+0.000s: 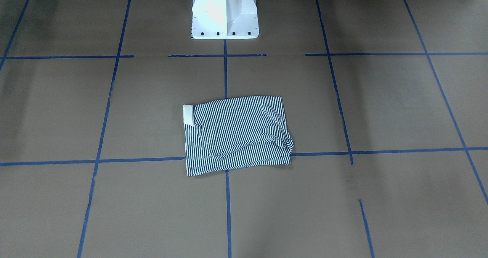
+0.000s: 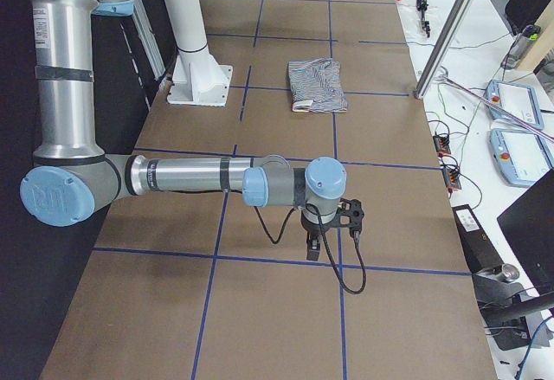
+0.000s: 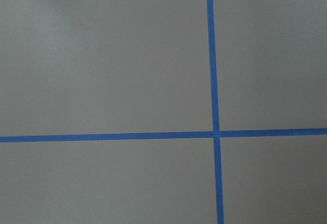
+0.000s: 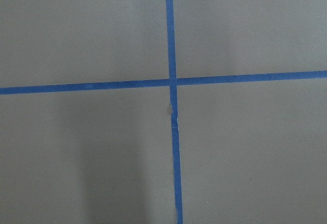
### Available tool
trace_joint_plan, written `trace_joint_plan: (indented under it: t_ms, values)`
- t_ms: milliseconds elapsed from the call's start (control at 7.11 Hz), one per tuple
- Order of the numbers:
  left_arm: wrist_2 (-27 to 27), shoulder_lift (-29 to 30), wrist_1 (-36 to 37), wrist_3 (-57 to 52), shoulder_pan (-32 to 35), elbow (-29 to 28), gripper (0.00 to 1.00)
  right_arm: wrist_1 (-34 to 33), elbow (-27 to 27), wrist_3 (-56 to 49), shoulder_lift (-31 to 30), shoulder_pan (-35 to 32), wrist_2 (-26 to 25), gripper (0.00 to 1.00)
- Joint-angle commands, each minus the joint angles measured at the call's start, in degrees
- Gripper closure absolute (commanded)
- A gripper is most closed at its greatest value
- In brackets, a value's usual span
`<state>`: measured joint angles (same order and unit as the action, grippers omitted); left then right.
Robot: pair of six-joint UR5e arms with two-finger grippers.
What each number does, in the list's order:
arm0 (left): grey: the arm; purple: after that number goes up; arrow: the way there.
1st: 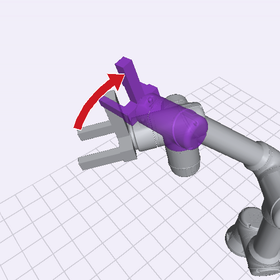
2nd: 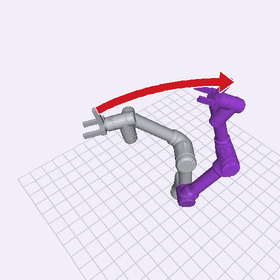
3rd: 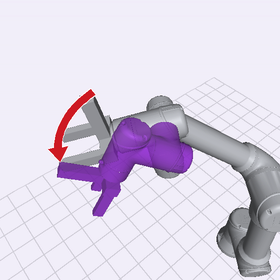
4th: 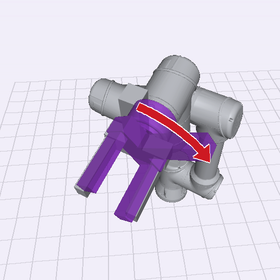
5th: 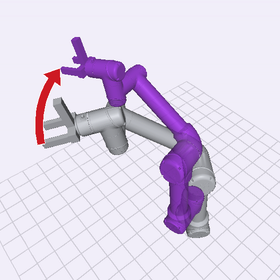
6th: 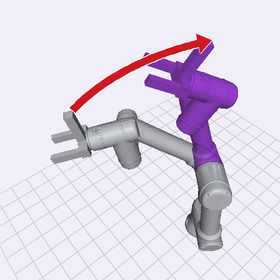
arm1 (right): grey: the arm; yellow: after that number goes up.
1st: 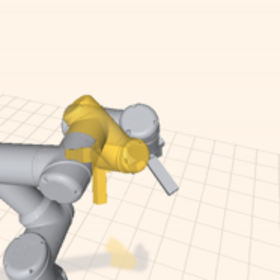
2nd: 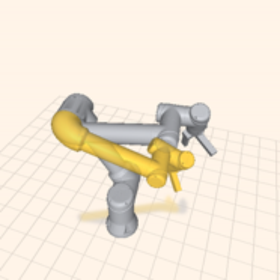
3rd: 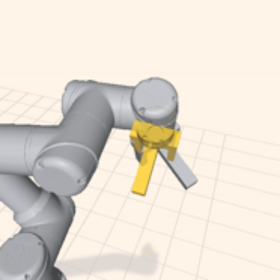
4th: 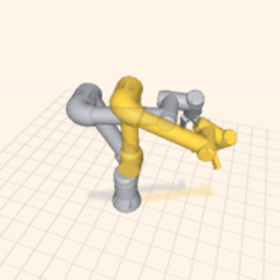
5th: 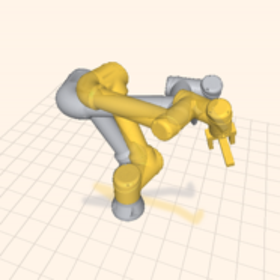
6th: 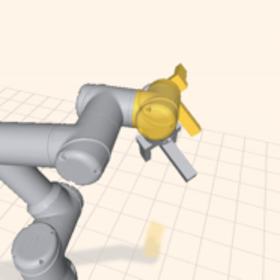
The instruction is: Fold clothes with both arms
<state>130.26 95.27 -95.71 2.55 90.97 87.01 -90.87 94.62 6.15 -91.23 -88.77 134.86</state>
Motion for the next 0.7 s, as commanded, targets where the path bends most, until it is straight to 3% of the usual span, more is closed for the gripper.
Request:
trace_joint_plan:
  t_ms: [0,563]
  values:
    - [0.08,0.0,-0.09,-0.09,0.0,0.09,0.0,0.86,-0.05,0.0,0.0,0.0,0.06,0.0]
    - [0.26,0.09,-0.27,-0.17,0.0,1.05,0.0,1.31,-0.14,-0.09,0.0,0.0,0.14,0.0]
